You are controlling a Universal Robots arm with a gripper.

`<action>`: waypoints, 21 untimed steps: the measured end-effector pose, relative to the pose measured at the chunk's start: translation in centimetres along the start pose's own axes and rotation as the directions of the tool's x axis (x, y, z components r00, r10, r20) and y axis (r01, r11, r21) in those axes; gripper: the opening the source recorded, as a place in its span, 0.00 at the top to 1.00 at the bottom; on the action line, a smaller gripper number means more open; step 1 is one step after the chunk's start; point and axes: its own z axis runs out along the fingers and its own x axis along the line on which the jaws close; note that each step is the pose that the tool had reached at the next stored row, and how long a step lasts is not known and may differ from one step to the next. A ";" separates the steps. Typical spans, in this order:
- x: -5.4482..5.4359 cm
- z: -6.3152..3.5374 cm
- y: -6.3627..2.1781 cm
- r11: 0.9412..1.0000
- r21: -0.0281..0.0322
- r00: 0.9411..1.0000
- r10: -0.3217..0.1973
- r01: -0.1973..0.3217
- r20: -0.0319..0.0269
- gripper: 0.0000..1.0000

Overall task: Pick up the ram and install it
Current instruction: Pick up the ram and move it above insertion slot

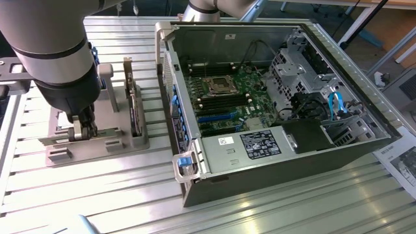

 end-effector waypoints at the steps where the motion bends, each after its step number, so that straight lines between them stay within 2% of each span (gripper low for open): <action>1: 0.0 -0.24 0.00 1.000 0.000 1.000 0.000 0.000 0.000 0.88; 15: -0.1 -4.22 0.17 1.000 0.000 1.000 0.000 0.000 0.002 0.88; 21: -0.1 -6.85 0.28 1.000 0.000 1.000 0.000 0.000 0.003 0.88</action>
